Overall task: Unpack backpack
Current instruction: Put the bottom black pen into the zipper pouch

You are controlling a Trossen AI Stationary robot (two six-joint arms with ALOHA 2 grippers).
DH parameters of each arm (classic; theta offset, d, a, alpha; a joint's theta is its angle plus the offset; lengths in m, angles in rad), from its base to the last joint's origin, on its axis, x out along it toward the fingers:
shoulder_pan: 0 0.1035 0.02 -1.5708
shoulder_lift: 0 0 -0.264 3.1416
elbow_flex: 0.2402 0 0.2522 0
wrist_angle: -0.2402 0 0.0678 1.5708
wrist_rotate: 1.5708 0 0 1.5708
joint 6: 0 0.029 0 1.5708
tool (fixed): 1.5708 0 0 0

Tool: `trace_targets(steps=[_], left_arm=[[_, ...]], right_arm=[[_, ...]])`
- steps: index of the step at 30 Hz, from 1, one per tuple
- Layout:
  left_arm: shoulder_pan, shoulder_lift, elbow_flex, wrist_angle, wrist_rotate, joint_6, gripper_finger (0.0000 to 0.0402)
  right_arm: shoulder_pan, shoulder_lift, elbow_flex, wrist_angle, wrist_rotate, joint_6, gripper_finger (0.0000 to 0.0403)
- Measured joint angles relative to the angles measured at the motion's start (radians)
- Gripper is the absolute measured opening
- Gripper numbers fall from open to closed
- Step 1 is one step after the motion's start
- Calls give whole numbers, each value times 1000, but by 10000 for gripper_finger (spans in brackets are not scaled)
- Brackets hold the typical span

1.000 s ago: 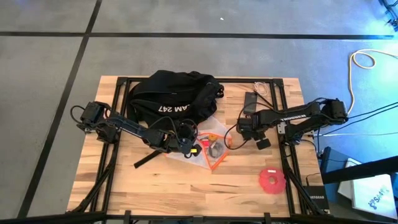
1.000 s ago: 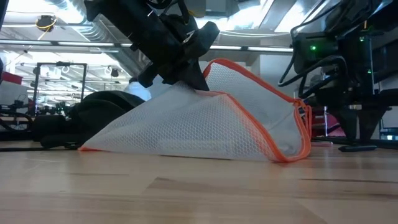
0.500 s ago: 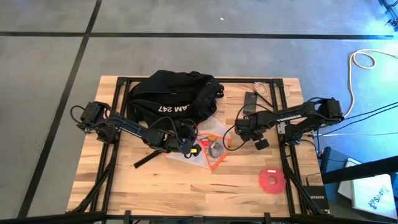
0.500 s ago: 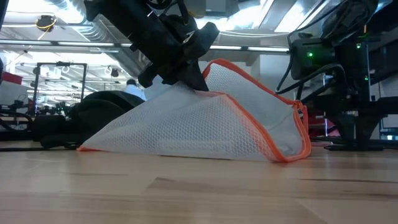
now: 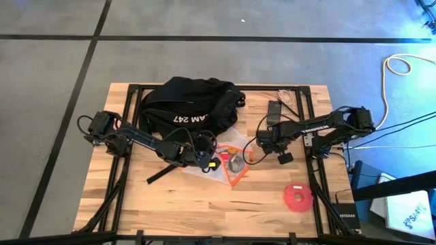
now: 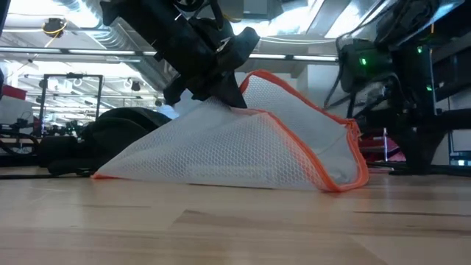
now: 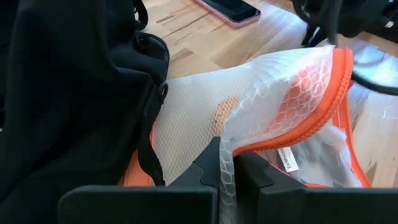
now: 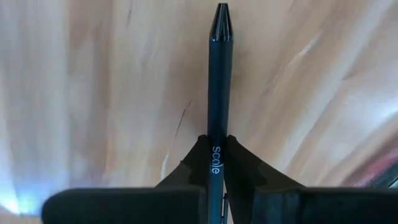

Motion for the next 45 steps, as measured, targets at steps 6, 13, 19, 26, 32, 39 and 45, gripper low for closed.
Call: trace_targets(steps=[6, 13, 19, 26, 32, 39, 45], left_arm=[[0, 0, 0, 0, 0, 0, 0], [0, 1, 0, 1, 0, -2, 0], [0, 1, 0, 1, 0, -4, 0], [0, 1, 0, 1, 0, -4, 0], [-2, 1, 0, 1, 0, -4, 0], [3, 1, 0, 1, 0, -2, 0], [2, 1, 0, 2, 1, -4, 0]], right_arm=[[89, -11, 120, -59, -64, 195, 3], [224, -13, 215, -56, -139, 630, 1], [346, -13, 222, 64, -136, 866, 1], [468, -13, 210, 433, 89, 887, 3], [483, -14, 209, 476, 211, 820, 2], [494, -5, 209, 423, 86, 817, 1], [523, 100, 209, 342, 52, 818, 0]])
